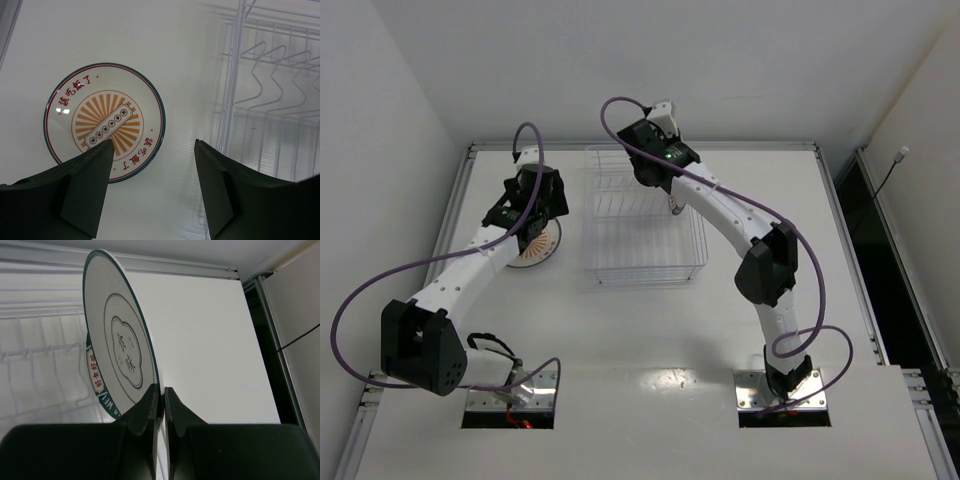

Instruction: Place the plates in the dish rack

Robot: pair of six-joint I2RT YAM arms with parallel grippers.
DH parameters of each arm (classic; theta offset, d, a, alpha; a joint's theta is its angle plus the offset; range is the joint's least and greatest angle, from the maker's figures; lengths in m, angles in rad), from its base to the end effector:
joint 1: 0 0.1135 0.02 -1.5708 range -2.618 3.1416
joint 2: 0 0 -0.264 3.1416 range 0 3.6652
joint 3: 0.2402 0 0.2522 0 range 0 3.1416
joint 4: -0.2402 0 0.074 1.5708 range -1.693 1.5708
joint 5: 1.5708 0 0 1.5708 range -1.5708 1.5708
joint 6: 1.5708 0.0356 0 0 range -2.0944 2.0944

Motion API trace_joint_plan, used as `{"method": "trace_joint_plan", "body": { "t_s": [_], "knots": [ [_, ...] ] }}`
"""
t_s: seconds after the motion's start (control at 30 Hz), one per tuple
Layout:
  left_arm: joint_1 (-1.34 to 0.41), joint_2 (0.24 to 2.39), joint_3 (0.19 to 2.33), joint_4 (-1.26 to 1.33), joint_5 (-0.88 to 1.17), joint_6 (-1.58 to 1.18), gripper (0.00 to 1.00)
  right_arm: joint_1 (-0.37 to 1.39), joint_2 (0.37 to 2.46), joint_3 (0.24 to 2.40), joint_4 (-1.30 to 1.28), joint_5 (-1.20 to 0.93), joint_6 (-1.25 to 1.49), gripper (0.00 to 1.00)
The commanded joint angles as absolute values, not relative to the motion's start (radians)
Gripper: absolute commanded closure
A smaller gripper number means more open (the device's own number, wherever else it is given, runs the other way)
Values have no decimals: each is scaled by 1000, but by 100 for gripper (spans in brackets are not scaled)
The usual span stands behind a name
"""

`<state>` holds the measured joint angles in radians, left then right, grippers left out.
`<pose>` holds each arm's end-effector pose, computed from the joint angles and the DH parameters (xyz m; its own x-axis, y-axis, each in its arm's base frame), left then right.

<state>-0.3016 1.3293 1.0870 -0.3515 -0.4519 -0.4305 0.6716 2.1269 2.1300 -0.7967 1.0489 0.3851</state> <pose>0.2882 -0.0734 0.3100 -0.4528 -0.2523 -0.8552 -0.2942 0.9477 -0.1239 0.3859 0.2673 0.3331 -0.4549 -0.1224 -0.8821 0.3632 0.8789 -0.3093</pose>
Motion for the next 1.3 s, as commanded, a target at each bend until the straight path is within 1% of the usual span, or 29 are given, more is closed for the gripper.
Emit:
{"method": "trace_joint_plan", "body": {
  "t_s": [0.0, 0.2, 0.4, 0.47, 0.57, 0.6, 0.63, 0.7, 0.73, 0.83, 0.87, 0.93, 0.97, 1.0, 1.07, 1.1, 1.13, 1.2, 1.23, 1.27],
  "knots": [
    [-308, 1335, 1115, -333, -469, -439, 37, 661, 2166, 2126, -779, 1031, 403, 100],
    [-308, 1344, 1115, -333, -469, -439, 37, 652, 2177, 2068, -779, 934, 440, 100],
    [-308, 1344, 1115, -342, -479, -439, 37, 643, 2195, 2059, -792, 850, 462, 100],
    [-308, 1344, 1115, -342, -489, -439, 37, 634, 2195, 2059, -792, 825, 462, 99],
    [-308, 1364, 1115, -351, -512, -448, 37, 634, 2174, 2049, -792, 796, 471, 92],
    [-308, 1364, 1115, -351, -521, -448, 36, 634, 2157, 2049, -792, 781, 471, 88],
    [-308, 1374, 1115, -351, -522, -457, 36, 624, 2137, 2049, -792, 772, 471, 86],
    [-308, 1385, 1115, -351, -531, -457, 35, 624, 2105, 2039, -773, 732, 460, 73],
    [-308, 1396, 1115, -362, -550, -457, 35, 624, 2067, 2023, -773, 721, 460, 61],
    [-308, 1405, 1115, -373, -586, -475, 34, 624, 1978, 1980, -749, 721, 451, 46],
    [-308, 1405, 1115, -373, -625, -476, 31, 624, 1953, 1970, -738, 742, 440, 36],
    [-308, 1405, 1115, -394, -678, -514, 25, 635, 1902, 1934, -718, 782, 420, 24],
    [-308, 1405, 1115, -403, -711, -531, 16, 647, 1847, 1916, -701, 816, 405, 16],
    [-308, 1394, 1115, -413, -782, -550, 11, 656, 1818, 1876, -655, 827, 387, 0],
    [-308, 1384, 1102, -432, -846, -612, 0, 666, 1761, 1835, -606, 793, 387, 0],
    [-308, 1384, 1092, -433, -880, -626, 0, 666, 1711, 1794, -553, 754, 397, 0],
    [-308, 1370, 1083, -433, -881, -626, 0, 652, 1685, 1772, -522, 639, 378, 0],
    [-308, 1358, 1065, -394, -871, -626, 0, 652, 1637, 1697, -429, 540, 368, 0],
    [-308, 1348, 1051, -385, -859, -617, 0, 641, 1585, 1666, -392, 450, 368, 0],
    [-308, 1348, 1051, -374, -850, -617, 0, 632, 1559, 1604, -358, 416, 368, 0]
  ]
}}
